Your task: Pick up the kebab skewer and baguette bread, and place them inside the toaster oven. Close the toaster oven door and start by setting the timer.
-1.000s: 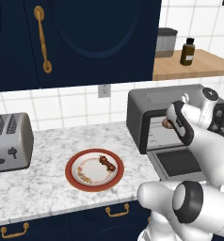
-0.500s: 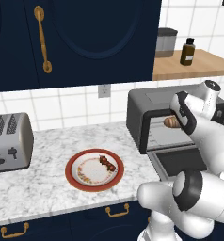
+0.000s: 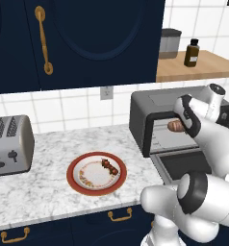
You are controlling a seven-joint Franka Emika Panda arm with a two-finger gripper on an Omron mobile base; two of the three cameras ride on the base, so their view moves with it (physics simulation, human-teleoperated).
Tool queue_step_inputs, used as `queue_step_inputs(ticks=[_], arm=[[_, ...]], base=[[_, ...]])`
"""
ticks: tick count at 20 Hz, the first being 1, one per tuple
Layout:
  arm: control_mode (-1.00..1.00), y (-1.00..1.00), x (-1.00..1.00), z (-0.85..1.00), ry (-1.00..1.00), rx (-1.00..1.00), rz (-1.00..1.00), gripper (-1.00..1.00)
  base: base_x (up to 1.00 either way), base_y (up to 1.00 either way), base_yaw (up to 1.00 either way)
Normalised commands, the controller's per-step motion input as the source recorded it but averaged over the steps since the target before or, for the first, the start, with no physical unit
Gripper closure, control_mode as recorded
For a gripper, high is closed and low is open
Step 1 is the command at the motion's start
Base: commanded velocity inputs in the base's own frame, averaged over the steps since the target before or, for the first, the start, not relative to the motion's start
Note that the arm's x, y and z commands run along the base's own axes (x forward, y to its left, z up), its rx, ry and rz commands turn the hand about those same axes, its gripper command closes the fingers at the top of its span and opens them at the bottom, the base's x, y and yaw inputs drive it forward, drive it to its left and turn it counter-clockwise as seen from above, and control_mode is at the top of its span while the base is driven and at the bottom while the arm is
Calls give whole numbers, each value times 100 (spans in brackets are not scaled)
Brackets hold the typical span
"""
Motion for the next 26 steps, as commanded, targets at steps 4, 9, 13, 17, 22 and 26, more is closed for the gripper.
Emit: queue_step_inputs(ticks=[4, 9, 13, 17, 22, 26], arm=[[-100, 0, 44, -9, 0, 0, 0, -100], [-100, 0, 8, -1, 0, 0, 0, -100], [-100, 0, 0, 0, 0, 0, 0, -100], [-100, 0, -1, 0, 0, 0, 0, -100], [-100, 0, -1, 0, 3, 0, 0, -100], [-100, -4, -39, 22, 0, -2, 2, -100]], base=[[0, 0, 0], [0, 0, 0], [0, 0, 0], [0, 0, 0], [0, 0, 0], [0, 0, 0]])
